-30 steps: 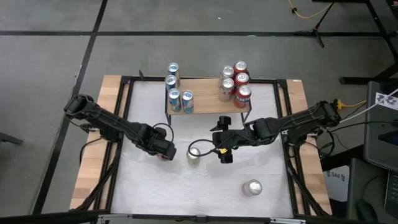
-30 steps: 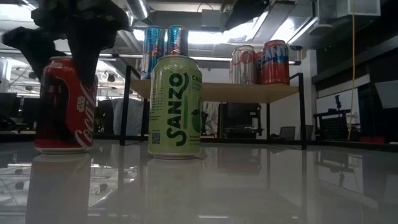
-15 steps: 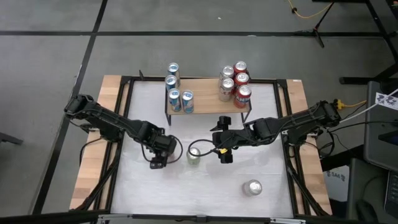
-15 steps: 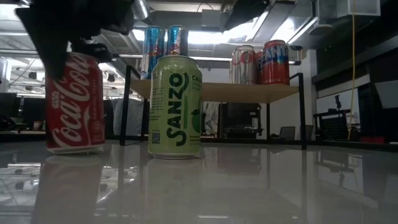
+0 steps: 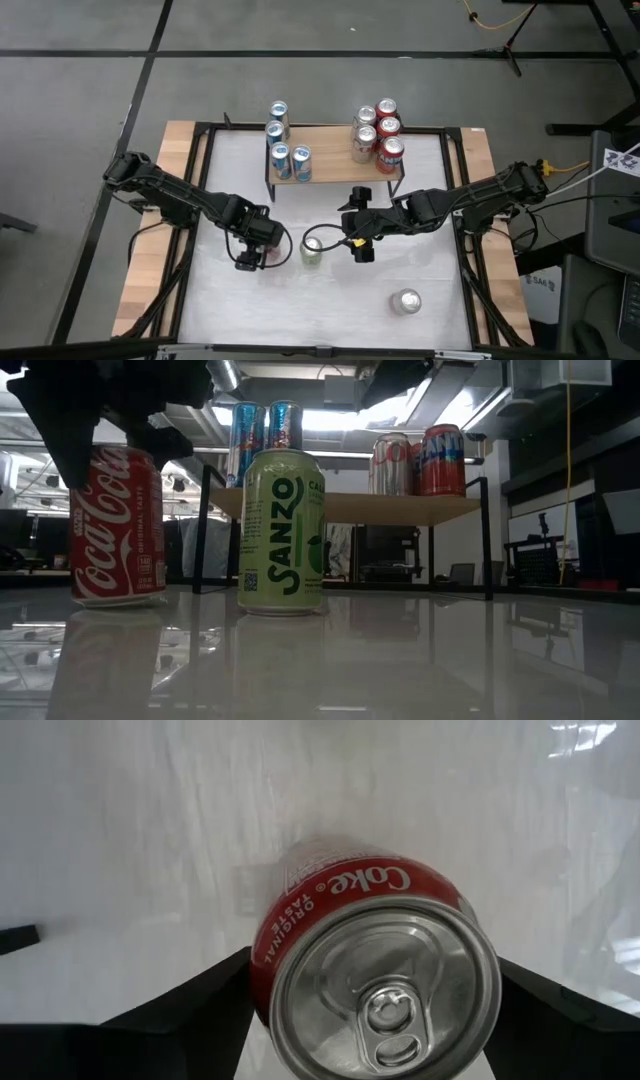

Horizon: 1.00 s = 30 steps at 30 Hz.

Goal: Sort soda cans
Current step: Put the red-white soda can on the shelf aligned with the red-silver soda cans

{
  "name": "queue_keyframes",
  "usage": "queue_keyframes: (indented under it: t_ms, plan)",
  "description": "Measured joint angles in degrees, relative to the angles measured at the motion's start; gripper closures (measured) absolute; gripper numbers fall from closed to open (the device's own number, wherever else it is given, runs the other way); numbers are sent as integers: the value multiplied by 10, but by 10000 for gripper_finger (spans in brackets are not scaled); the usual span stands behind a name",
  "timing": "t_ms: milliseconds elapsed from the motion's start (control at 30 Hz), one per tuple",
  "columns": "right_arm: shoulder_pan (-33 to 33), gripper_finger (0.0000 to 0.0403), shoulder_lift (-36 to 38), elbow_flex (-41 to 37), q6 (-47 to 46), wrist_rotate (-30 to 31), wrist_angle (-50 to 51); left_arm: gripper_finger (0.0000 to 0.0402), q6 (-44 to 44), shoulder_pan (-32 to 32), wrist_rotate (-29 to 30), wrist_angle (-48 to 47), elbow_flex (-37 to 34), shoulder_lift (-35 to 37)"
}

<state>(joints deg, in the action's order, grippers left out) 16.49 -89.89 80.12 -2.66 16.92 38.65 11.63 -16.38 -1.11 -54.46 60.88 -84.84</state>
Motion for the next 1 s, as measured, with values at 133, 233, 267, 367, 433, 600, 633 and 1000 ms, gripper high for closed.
queue_keyframes:
  t_ms: [133,233,267,367,433,600,633,1000]
  plan:
    - [0,22,0,0,0,0,0,92,1,0,1,1,0,0]
    - [0,22,0,0,0,0,0,91,1,0,1,5,0,0]
    - [0,22,0,0,0,0,0,91,1,0,1,8,0,0]
    - [0,22,0,0,0,0,0,91,1,0,2,19,-1,-1]
    - [0,22,0,0,0,0,0,91,1,0,3,24,-1,-1]
    - [0,22,0,0,0,0,0,90,-2,0,3,33,-1,-1]
    - [0,22,0,0,0,0,0,90,-2,0,2,34,-1,-1]
    - [0,22,0,0,0,0,-1,23,1,0,6,44,-1,-1]
